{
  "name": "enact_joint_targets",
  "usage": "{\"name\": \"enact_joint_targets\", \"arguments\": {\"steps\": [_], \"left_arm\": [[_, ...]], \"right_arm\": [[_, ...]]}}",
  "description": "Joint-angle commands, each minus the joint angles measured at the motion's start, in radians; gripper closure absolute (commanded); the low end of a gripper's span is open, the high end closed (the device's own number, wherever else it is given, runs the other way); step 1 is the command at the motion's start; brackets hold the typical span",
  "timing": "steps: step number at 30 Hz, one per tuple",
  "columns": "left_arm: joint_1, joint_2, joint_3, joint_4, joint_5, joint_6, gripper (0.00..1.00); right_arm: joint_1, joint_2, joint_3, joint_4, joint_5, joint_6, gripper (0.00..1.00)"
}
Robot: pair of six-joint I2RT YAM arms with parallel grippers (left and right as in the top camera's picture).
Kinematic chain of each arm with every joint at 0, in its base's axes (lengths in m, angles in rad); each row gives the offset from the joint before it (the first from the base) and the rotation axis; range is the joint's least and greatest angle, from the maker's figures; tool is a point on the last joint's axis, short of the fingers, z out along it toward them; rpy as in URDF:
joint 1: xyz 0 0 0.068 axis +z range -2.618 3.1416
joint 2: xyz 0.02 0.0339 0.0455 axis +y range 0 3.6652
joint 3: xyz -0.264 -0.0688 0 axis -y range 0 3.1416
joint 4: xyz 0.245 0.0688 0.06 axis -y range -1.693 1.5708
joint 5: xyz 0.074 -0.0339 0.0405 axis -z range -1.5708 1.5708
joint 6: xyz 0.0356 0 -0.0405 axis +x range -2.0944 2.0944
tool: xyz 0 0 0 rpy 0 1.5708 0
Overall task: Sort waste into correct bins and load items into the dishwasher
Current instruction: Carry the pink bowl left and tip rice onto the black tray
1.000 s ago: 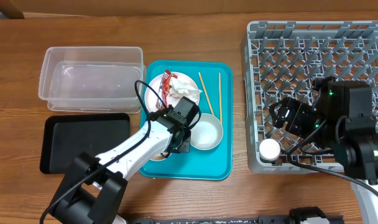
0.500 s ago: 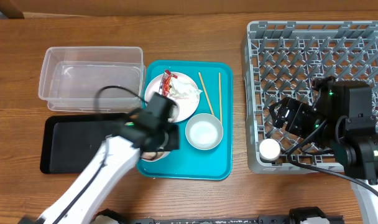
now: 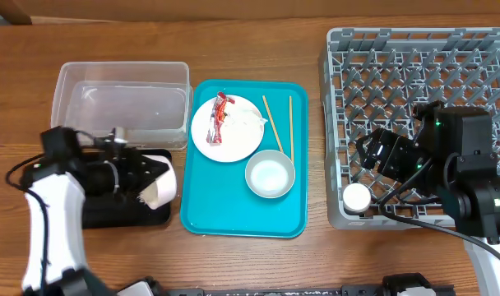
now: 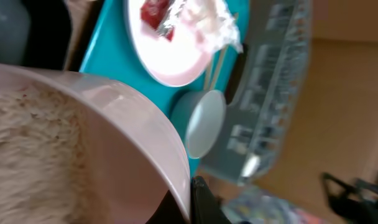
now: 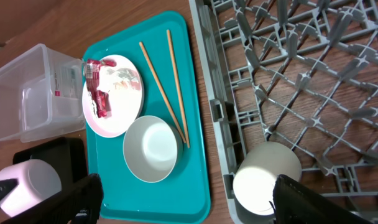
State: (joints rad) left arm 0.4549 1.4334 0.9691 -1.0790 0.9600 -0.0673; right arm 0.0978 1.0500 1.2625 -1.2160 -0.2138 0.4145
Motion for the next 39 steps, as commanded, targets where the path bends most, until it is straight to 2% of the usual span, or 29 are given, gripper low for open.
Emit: {"name": "enact_joint_targets", "arguments": {"steps": [1,4,6,17,18,20,22,23,24,25,26,27,28,30,31,33,34,36,37,38,39], "left_arm": [[0.074,0.118,0.0,-0.036,0.302,0.233,0.96],[0.12,0.212,0.0,-0.101,0.473,0.336,0.96],[0.146,0.25,0.0,-0.125,0.525,0.368,0.96],[0.246,0.265,0.001,-0.129,0.504,0.404,0.96],[0.248,0.264,0.001,-0.166,0.512,0.423,0.96],[0.248,0.259,0.001,-0.151,0.515,0.56,0.96],[0.25,0.266,0.0,-0.156,0.473,0.437,0.96],[0.25,0.266,0.0,-0.216,0.492,0.447,0.96],[0.25,0.262,0.001,-0.251,0.563,0.587,0.96],[0.254,0.262,0.002,-0.238,0.571,0.642,0.96],[0.261,0.264,0.003,-0.177,0.55,0.607,0.96],[0.266,0.269,0.003,-0.158,0.522,0.462,0.96],[0.266,0.27,0.003,-0.174,0.524,0.42,0.96],[0.265,0.264,0.005,-0.194,0.598,0.592,0.96],[0.271,0.265,0.007,-0.163,0.56,0.577,0.96],[0.272,0.267,0.007,-0.163,0.497,0.441,0.96],[0.269,0.266,0.008,-0.187,0.5,0.455,0.96],[0.273,0.266,0.018,-0.129,0.468,0.438,0.96],[0.28,0.266,0.028,-0.092,0.402,0.347,0.96],[0.282,0.266,0.033,-0.109,0.39,0.309,0.96],[0.275,0.259,0.035,-0.174,0.418,0.373,0.96]], "right_arm": [[-0.002,-0.005,0.018,0.003,-0.004,-0.003,0.11],[-0.002,-0.005,0.018,0.004,-0.004,-0.003,0.11],[-0.002,-0.005,0.018,0.006,-0.004,-0.003,0.1],[-0.002,-0.005,0.018,0.004,-0.004,-0.003,0.1],[-0.002,-0.005,0.018,0.004,-0.004,-0.003,0.1],[-0.002,-0.005,0.018,0.003,-0.005,-0.003,0.1],[-0.002,-0.005,0.018,0.003,-0.004,-0.003,0.1],[-0.002,-0.005,0.018,0.002,-0.005,-0.003,0.1],[-0.002,-0.005,0.018,-0.001,-0.005,-0.003,0.1],[-0.002,-0.005,0.018,-0.002,-0.005,-0.003,0.1],[-0.002,-0.005,0.018,-0.003,-0.005,-0.003,0.1],[-0.002,-0.005,0.018,-0.003,-0.005,-0.003,0.1],[-0.002,-0.005,0.018,-0.003,-0.005,-0.003,0.1],[-0.002,-0.005,0.018,-0.005,-0.005,-0.003,0.1],[-0.002,-0.005,0.018,-0.005,-0.005,-0.003,0.1],[-0.002,-0.005,0.018,-0.005,-0.005,-0.003,0.1],[-0.002,-0.005,0.018,-0.006,-0.005,-0.003,0.1],[-0.002,-0.005,0.018,-0.008,-0.005,-0.003,0.1],[-0.002,-0.005,0.018,-0.007,-0.005,-0.003,0.1],[-0.002,-0.005,0.018,-0.007,-0.005,-0.003,0.1],[-0.002,-0.005,0.018,-0.008,-0.005,-0.003,0.1]]}}
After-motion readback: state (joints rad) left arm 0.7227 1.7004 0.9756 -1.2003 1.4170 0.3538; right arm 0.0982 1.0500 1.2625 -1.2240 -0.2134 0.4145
